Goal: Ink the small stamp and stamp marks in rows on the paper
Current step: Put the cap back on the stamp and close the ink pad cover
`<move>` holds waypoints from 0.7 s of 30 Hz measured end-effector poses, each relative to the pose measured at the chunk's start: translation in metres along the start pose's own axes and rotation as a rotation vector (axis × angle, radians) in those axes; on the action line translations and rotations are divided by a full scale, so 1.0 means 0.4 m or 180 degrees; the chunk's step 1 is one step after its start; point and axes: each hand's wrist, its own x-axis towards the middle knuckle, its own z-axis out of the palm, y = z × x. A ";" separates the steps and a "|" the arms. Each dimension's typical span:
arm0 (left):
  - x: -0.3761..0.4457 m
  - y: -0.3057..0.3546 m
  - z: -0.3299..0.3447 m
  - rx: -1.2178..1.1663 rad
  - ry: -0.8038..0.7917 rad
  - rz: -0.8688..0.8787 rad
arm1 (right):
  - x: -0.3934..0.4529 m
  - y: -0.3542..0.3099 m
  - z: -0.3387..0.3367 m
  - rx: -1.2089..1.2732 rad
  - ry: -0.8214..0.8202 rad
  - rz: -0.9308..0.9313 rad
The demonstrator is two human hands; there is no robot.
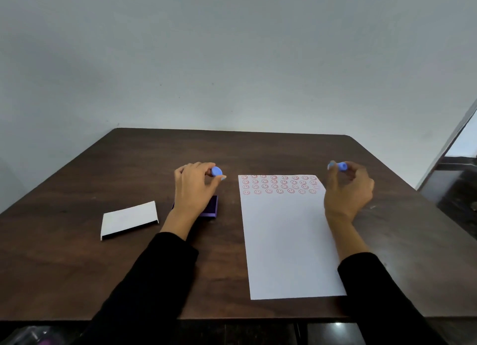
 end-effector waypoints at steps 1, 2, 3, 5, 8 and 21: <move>0.001 0.003 -0.002 -0.0058 0.0061 -0.0019 | 0.007 -0.009 -0.003 0.0077 0.0081 -0.0007; 0.001 0.004 -0.004 -0.0091 0.0090 -0.0039 | 0.012 -0.024 -0.005 0.0170 0.0127 -0.0006; 0.001 0.006 -0.005 -0.0117 0.0094 -0.0056 | 0.017 -0.043 -0.004 0.0290 0.0142 0.0024; 0.000 0.008 -0.005 -0.0193 0.0117 -0.0103 | 0.023 -0.094 0.013 0.0615 0.0083 0.0186; -0.003 0.012 -0.007 -0.0331 0.0116 -0.0212 | 0.004 -0.163 0.071 0.1109 -0.0044 0.0568; -0.002 0.021 -0.021 -0.0199 -0.0024 -0.0205 | -0.258 -0.225 0.241 0.1708 -0.1691 0.1307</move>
